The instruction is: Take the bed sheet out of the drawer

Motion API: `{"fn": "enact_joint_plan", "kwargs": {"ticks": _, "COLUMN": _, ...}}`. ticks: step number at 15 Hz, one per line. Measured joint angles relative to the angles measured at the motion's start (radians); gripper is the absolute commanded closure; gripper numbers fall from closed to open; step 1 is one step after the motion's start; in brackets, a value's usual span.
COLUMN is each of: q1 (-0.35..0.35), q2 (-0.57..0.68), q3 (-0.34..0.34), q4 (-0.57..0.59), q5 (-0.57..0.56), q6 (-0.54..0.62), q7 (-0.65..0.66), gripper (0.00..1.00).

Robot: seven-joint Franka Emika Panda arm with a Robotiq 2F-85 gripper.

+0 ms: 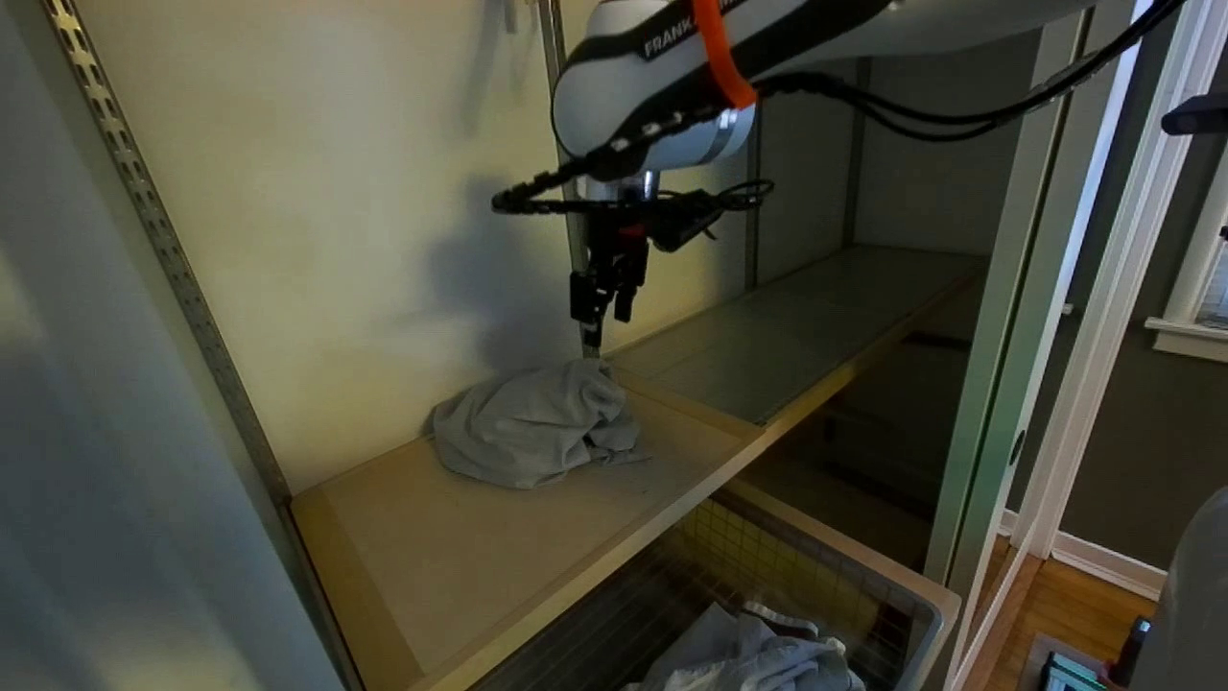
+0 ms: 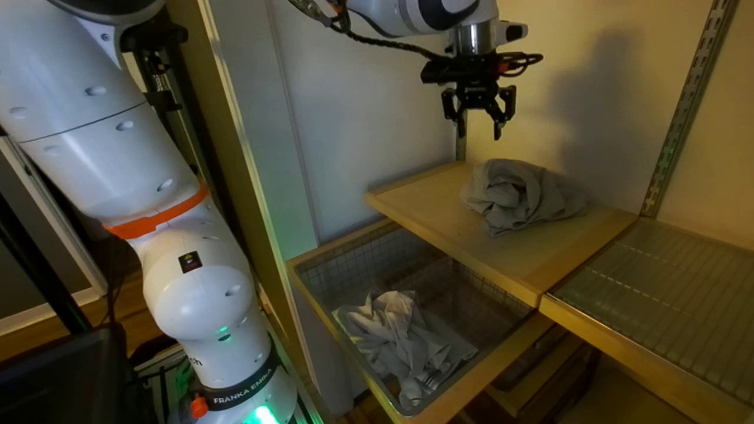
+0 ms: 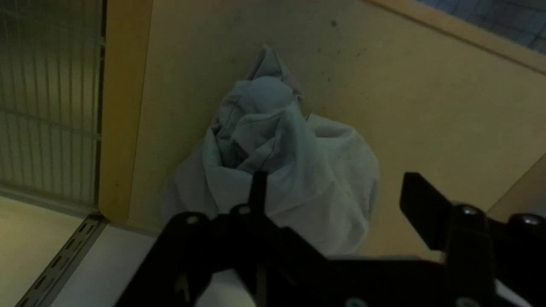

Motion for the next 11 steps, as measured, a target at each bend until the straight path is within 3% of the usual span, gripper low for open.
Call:
{"fn": "enact_joint_plan", "kwargs": {"ticks": 3, "q1": 0.008, "q2": -0.050, "q3": 0.020, "q4": 0.039, "q5": -0.025, "q6": -0.164, "q7": 0.059, "gripper": 0.00}}
{"fn": "enact_joint_plan", "kwargs": {"ticks": 6, "q1": 0.008, "q2": -0.070, "q3": 0.042, "q4": 0.052, "q5": -0.095, "q6": -0.216, "q7": 0.147, "gripper": 0.00}}
{"fn": "enact_joint_plan", "kwargs": {"ticks": 11, "q1": 0.009, "q2": -0.067, "q3": 0.041, "q4": 0.057, "q5": -0.096, "q6": -0.218, "q7": 0.149, "gripper": 0.00}}
